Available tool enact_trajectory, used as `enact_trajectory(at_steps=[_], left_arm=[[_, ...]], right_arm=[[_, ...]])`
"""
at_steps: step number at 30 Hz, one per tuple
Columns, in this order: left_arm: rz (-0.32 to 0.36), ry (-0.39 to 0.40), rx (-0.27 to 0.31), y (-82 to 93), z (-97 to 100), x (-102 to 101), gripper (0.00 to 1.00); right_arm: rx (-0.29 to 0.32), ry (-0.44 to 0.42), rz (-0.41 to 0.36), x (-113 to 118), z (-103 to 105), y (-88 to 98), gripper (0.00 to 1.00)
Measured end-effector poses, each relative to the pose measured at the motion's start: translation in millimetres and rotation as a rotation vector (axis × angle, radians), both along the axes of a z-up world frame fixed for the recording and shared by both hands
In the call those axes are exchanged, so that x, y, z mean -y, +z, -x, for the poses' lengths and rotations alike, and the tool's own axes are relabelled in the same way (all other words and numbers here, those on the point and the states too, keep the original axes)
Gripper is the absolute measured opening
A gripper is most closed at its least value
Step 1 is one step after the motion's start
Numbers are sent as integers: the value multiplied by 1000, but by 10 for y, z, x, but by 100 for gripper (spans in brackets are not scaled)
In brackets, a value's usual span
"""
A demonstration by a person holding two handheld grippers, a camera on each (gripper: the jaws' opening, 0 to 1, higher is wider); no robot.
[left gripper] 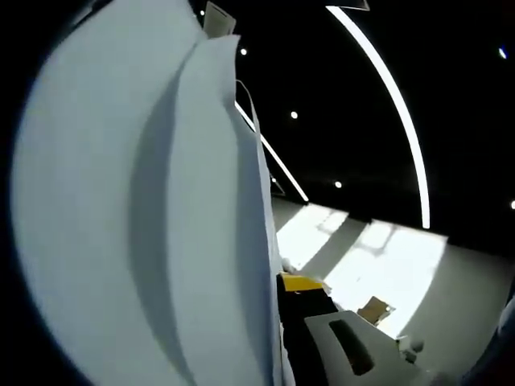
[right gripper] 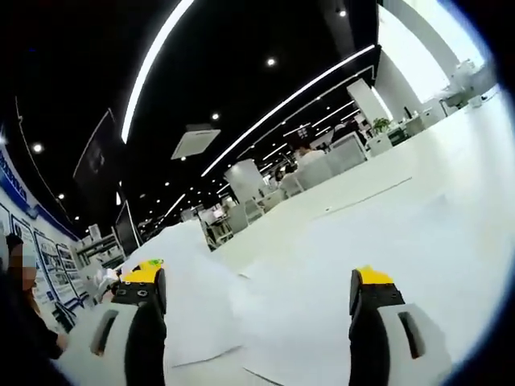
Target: Organize the stack of printing papers by aligning and flattening the scattered papers on the table
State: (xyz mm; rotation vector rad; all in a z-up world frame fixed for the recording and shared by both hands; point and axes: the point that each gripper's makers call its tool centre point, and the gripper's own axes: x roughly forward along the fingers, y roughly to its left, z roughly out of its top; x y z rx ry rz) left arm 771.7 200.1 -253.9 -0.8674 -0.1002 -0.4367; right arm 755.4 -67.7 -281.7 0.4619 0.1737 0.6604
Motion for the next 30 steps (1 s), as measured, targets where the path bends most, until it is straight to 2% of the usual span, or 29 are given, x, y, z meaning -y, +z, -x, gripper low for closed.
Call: enact_trajectory(at_steps=[23,30], left_arm=[[-18,3,2,-6,6,20,6],[-30,3,2,-8,13,38,6]], right_arm=[[5,-148,84,724,-84,-120,90],[3,-178,118,871,-85,-160,90]])
